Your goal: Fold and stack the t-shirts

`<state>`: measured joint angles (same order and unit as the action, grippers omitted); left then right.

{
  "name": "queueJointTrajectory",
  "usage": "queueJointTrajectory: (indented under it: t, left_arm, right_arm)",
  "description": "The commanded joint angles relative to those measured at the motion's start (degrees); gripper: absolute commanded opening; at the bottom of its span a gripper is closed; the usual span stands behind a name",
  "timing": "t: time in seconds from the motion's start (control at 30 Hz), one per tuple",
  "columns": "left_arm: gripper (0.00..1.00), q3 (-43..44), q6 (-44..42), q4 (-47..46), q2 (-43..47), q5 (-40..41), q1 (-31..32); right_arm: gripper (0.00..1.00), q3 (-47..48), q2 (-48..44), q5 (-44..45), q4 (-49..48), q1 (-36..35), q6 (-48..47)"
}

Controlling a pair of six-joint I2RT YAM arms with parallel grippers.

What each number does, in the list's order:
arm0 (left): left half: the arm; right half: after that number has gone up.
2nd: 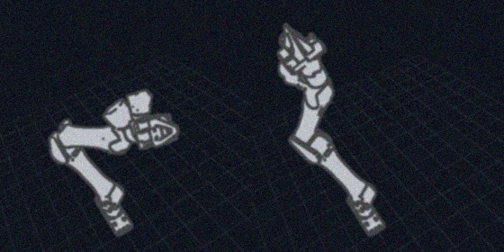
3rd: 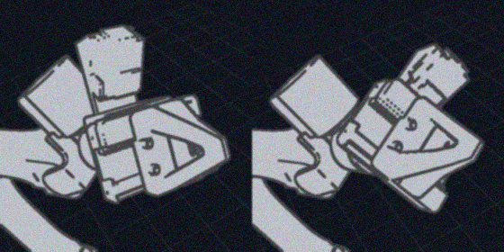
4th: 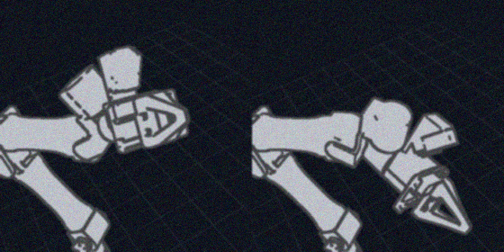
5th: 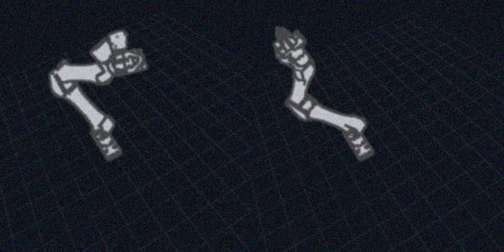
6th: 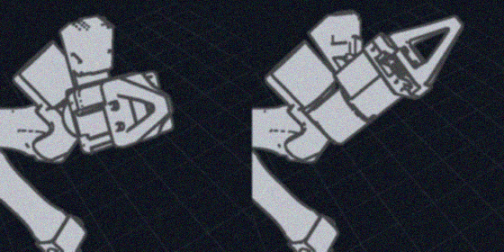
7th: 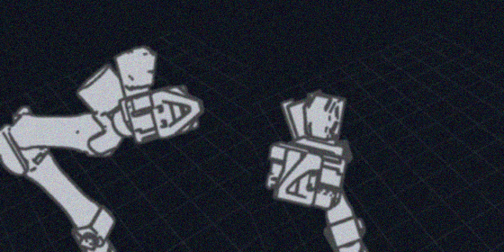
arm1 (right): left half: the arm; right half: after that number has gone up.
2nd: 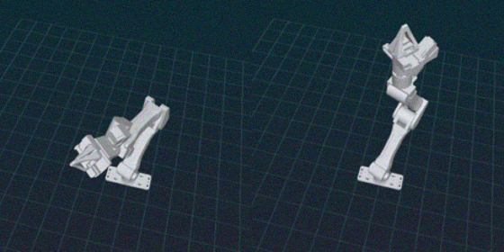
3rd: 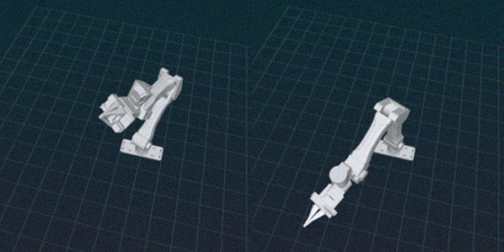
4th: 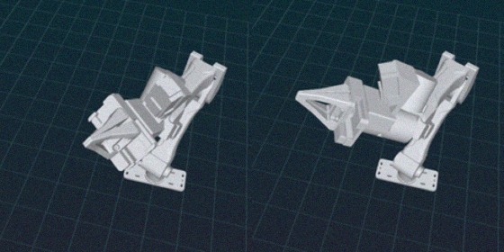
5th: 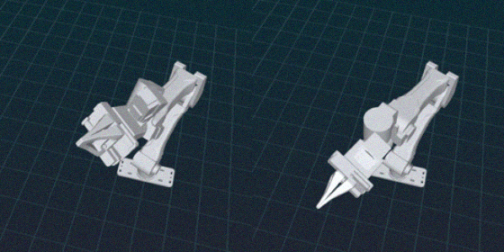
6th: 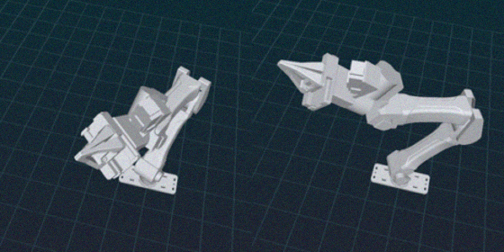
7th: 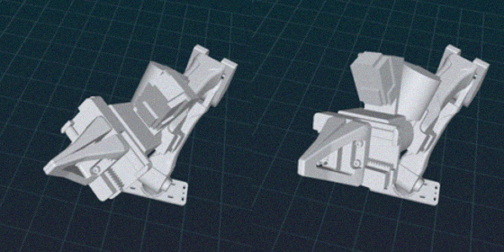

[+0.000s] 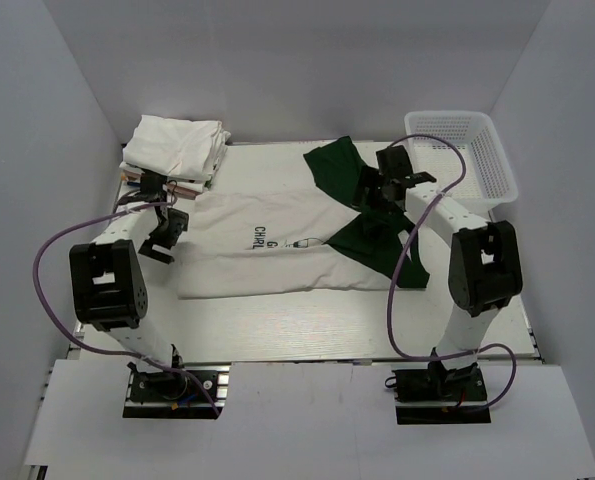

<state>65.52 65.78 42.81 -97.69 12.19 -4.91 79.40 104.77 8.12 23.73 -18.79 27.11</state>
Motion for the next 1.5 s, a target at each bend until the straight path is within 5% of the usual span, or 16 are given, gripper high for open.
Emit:
queueJointTrajectory:
  t: [0.0, 0.2, 0.5, 0.77, 1.13, 1.27, 1.47]
  left_arm:
    - [1.0, 0.9, -2.1, -0.2, 5.0, 0.0, -0.7]
    - [1.0, -2.1, -4.8, -4.0, 13.0, -4.4, -0.7]
    - [1.0, -10.3, -11.4, -8.8, 19.9, -16.2, 0.3]
    - [1.0, -12.3, -18.2, -1.0, 21.7, -15.6, -0.2]
    - [1.0, -13.6, -19.5, -0.4, 24.7, -13.2, -0.7]
    - [1.0, -13.6, -19.5, 0.2, 23.6, -13.2, -0.7]
    - [1.0, -13.6, -19.5, 0.9, 23.6, -13.2, -0.7]
  right_arm:
    - [0.9, -0.1, -5.9, -4.5, -2.9, 0.0, -3.1]
    - [0.9, -18.3, -15.8, -11.1, -6.1, 0.1, -2.2]
    - [0.9, -24.0, -15.6, -15.5, -12.3, 0.1, -2.8]
    - [0.9, -17.3, -3.3, -17.2, -13.4, 0.0, -0.4]
    - [0.9, -12.1, 1.0, -25.6, -27.3, -1.1, 2.7]
    - [0.9, -2.3, 6.6, -28.2, -31.4, -1.7, 7.2]
    - [0.9, 12.2, 13.0, -19.7, -19.7, -2.0, 6.9]
